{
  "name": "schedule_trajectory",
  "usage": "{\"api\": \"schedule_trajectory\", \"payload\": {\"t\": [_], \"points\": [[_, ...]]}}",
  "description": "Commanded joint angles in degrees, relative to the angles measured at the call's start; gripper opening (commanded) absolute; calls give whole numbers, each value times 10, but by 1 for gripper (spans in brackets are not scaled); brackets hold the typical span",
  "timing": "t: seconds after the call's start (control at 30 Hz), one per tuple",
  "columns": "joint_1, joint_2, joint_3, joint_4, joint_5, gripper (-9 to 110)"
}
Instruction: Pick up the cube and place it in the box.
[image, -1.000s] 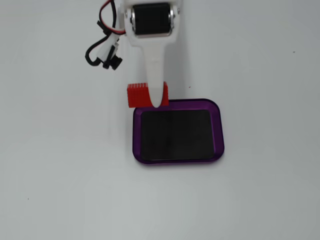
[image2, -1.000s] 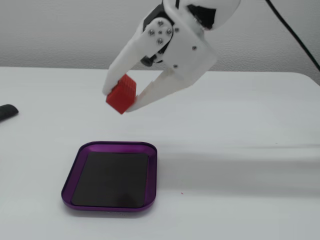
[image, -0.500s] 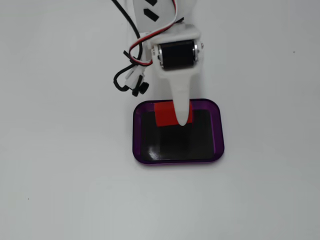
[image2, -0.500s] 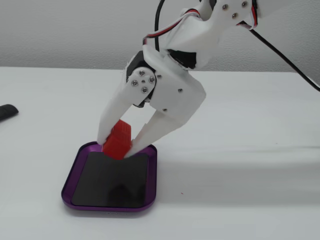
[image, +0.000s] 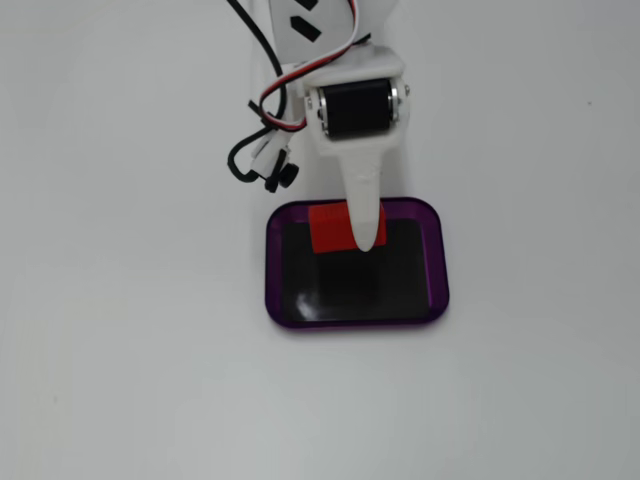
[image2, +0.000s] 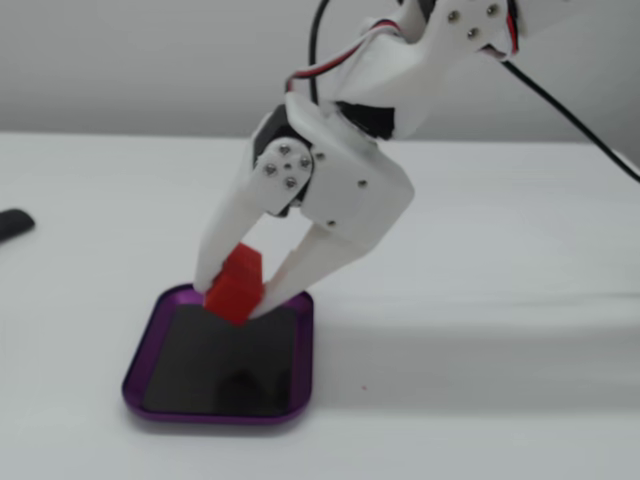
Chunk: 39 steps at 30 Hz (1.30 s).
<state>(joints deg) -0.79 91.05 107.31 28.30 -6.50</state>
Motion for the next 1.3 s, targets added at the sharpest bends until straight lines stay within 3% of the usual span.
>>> {"api": "schedule_trajectory", "payload": {"t": [0.0,0.23,0.63,0.87,1.13,1.27], "points": [[-1,9,-20,-4,-1,2],[-1,10,-19,-3,-1,15],[-2,84,-26,66,-2,16],[0,328,42,135,3,17],[11,780,332,158,-3,17],[67,1000,468,190,-3,17]]}}
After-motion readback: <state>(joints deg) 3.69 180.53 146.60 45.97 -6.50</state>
